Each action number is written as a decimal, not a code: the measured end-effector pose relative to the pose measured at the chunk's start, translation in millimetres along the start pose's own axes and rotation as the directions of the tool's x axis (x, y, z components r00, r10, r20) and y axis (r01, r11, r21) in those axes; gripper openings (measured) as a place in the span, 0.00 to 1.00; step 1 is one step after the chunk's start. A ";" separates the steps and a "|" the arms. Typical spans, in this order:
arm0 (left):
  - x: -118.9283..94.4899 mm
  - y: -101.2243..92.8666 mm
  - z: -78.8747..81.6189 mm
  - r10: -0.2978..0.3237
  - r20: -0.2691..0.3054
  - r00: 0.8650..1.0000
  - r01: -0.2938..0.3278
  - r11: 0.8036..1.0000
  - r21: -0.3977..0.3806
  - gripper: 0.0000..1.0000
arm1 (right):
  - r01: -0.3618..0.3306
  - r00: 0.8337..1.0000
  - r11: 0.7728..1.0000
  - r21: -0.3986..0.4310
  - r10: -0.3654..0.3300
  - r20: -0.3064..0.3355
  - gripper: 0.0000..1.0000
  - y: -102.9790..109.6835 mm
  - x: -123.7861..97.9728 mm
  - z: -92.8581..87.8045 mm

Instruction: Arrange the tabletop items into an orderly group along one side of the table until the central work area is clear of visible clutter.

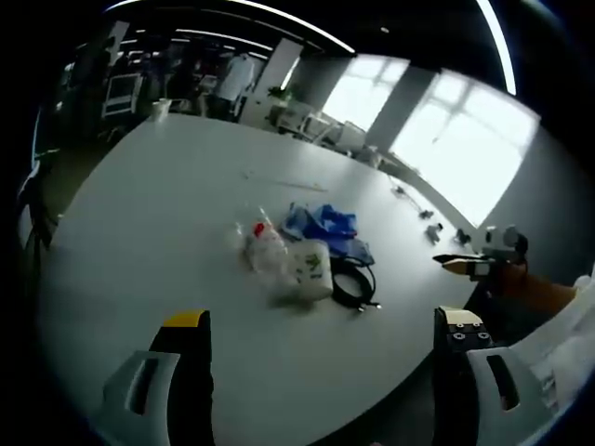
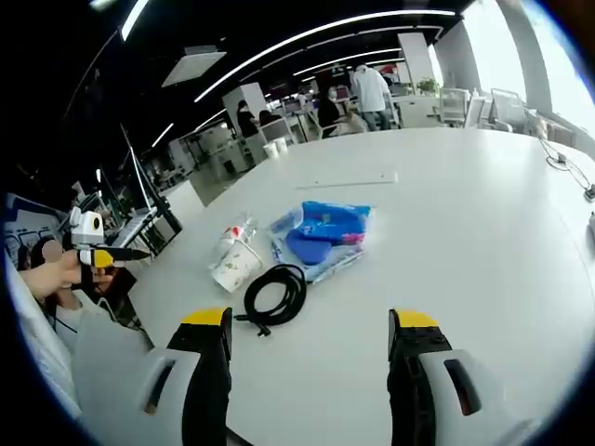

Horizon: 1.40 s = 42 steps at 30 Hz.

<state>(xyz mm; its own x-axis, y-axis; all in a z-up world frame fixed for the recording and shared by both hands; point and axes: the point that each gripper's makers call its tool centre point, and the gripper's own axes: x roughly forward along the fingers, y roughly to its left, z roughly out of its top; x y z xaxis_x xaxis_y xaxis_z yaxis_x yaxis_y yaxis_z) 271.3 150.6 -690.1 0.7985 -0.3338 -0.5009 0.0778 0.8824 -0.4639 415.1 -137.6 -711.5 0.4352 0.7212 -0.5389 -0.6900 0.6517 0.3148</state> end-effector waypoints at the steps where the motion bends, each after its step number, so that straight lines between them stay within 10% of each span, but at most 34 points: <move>1: 0.7 -0.6 -0.9 -0.001 -0.002 1.000 0.001 1.000 -0.001 0.97 | 0.000 1.000 1.000 0.002 0.000 -0.001 0.66 -0.3 0.3 -0.6; 42: 17.4 2.2 -19.6 0.012 -0.030 0.999 -0.014 0.998 -0.065 0.97 | -0.028 0.999 0.999 0.020 0.028 -0.025 0.65 5.1 12.8 -10.2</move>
<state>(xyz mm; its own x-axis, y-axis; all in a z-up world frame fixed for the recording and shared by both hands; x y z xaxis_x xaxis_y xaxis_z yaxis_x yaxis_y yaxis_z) 273.7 140.2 -714.2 0.7814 -0.3328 -0.5278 0.0280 0.8638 -0.5031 411.2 -127.4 -724.7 0.4012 0.7331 -0.5491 -0.6899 0.6362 0.3454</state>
